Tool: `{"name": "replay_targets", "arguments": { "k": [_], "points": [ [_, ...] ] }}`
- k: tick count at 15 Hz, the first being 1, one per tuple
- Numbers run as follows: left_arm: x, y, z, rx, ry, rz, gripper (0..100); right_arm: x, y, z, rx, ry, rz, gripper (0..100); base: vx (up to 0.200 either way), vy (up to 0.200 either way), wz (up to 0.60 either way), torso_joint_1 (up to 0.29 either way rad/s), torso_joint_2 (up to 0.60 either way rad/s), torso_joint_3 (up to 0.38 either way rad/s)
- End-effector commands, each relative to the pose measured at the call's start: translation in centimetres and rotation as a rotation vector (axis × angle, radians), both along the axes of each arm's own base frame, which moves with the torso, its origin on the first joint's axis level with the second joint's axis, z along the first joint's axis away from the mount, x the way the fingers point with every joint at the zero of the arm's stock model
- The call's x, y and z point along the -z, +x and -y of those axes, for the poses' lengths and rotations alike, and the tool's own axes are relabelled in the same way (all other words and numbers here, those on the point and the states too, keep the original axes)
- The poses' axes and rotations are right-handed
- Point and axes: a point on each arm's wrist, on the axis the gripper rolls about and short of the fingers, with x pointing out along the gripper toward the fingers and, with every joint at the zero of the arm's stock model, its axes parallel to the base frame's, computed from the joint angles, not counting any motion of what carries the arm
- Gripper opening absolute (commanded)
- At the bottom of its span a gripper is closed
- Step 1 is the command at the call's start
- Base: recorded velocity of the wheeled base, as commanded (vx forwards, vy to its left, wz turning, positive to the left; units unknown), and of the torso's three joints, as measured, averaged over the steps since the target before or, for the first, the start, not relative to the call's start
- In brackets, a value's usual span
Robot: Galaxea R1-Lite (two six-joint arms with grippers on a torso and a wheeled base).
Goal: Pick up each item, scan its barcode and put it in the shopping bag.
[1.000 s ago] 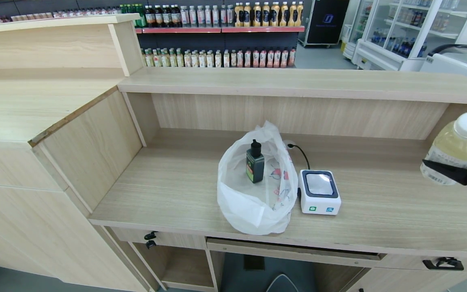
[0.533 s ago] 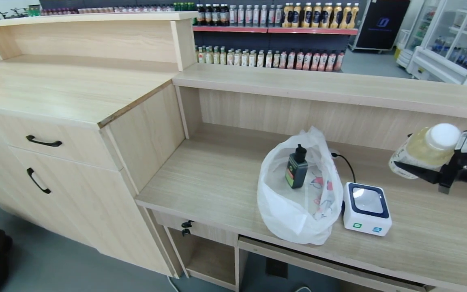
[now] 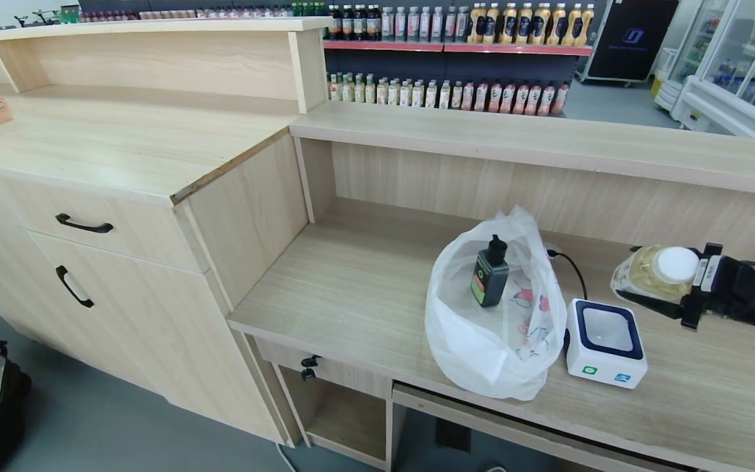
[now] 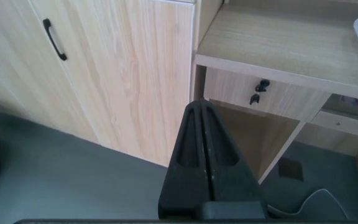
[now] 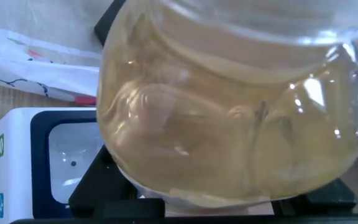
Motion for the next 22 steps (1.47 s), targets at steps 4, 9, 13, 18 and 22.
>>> {"name": "replay_targets", "arguments": {
  "k": [4, 9, 13, 18, 22],
  "points": [
    [0.0, 0.0, 0.0, -0.001, 0.000, 0.000, 0, 1.5, 1.0, -0.5, -0.066, 0.003, -0.019, 0, 0.000, 0.000, 0.00, 0.000, 0.00, 0.000],
    [0.0, 0.0, 0.0, -0.001, 0.000, 0.000, 0, 2.4, 1.9, -0.5, -0.119, -0.017, 0.001, 0, 0.000, 0.000, 0.00, 0.000, 0.00, 0.000],
    [0.0, 0.0, 0.0, -0.001, 0.000, 0.000, 0, 2.7, 2.2, -0.6, -0.130, -0.014, -0.001, 0, 0.000, 0.000, 0.00, 0.000, 0.00, 0.000],
    [0.0, 0.0, 0.0, -0.001, 0.000, 0.000, 0, 2.9, 2.5, -0.8, -0.139, -0.014, -0.002, 0, 0.000, 0.000, 0.00, 0.000, 0.00, 0.000],
    [0.0, 0.0, 0.0, -0.001, 0.000, 0.000, 0, 3.2, 2.9, -0.7, -0.141, -0.013, -0.006, 0, 0.000, 0.000, 0.00, 0.000, 0.00, 0.000]
  ]
}}
